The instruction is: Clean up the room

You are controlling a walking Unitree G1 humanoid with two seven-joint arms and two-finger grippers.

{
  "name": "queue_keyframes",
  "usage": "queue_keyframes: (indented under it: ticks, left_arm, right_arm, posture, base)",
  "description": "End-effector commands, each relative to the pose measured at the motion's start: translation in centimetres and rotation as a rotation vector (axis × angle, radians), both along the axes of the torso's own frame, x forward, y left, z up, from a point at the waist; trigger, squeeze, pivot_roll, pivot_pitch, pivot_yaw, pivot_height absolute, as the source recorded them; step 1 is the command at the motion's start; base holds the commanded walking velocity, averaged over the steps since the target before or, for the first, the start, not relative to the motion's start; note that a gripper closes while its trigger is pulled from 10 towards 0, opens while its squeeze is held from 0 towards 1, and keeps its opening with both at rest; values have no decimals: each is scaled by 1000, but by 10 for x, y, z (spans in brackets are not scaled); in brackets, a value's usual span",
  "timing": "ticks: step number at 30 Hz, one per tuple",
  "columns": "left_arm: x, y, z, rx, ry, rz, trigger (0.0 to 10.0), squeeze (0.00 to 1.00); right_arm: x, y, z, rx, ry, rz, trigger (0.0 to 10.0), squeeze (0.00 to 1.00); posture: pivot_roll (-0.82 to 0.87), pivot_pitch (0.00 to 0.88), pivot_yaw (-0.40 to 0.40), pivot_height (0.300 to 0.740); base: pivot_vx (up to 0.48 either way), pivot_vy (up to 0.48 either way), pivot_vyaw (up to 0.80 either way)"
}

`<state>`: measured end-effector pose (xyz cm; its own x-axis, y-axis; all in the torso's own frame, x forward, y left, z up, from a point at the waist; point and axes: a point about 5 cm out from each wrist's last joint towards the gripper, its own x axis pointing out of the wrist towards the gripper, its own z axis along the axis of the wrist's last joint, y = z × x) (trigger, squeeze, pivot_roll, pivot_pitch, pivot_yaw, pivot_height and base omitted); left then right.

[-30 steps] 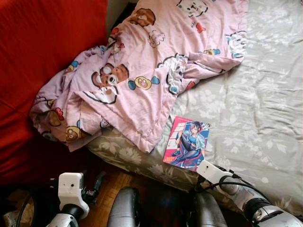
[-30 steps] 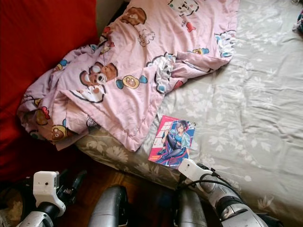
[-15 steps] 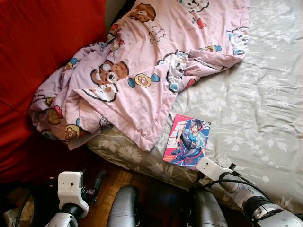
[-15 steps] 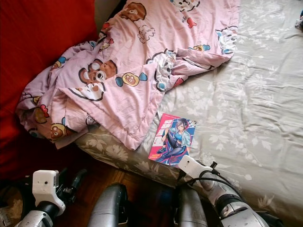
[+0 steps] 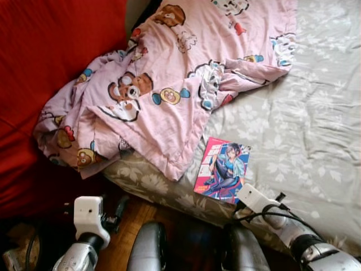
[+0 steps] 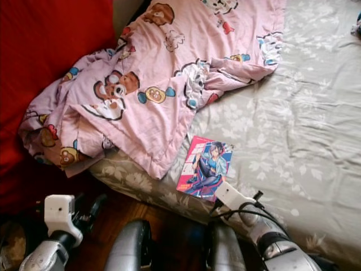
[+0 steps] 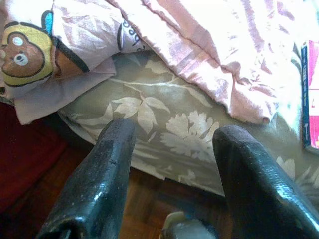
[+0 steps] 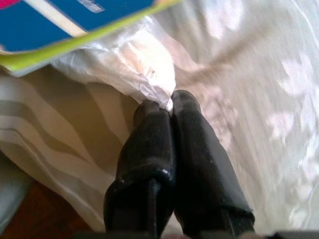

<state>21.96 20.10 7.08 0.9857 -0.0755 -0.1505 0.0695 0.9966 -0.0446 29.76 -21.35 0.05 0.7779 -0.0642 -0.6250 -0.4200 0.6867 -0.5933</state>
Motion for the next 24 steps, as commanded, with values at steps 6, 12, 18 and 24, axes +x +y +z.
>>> queue_keyframes:
  ticks: [6, 12, 18, 24]
  left_arm:
    - [15, -2, -13, -8, 11, 18, 10000, 0]
    - [37, -2, -8, -11, -28, 26, 10000, 0]
    - [46, -4, -11, -13, -30, 28, 10000, 0]
    - [49, -5, -16, -23, -27, 44, 10000, 0]
  right_arm:
    - [-13, -16, -7, 217, -54, -232, 0, 0]
    - [-18, -24, 0, 522, -278, -450, 0, 0]
    - [-34, -3, -2, 744, -437, -497, 10000, 0]
    - [-40, 2, -4, 785, -499, -559, 10000, 0]
  posture:
    - [112, 126, 26, 651]
    - [58, 58, 18, 651]
    - [17, 38, 15, 651]
    - [8, 22, 11, 651]
  base:
    - [0, 0, 0]
    - [0, 0, 0]
    - [0, 0, 0]
    - [0, 0, 0]
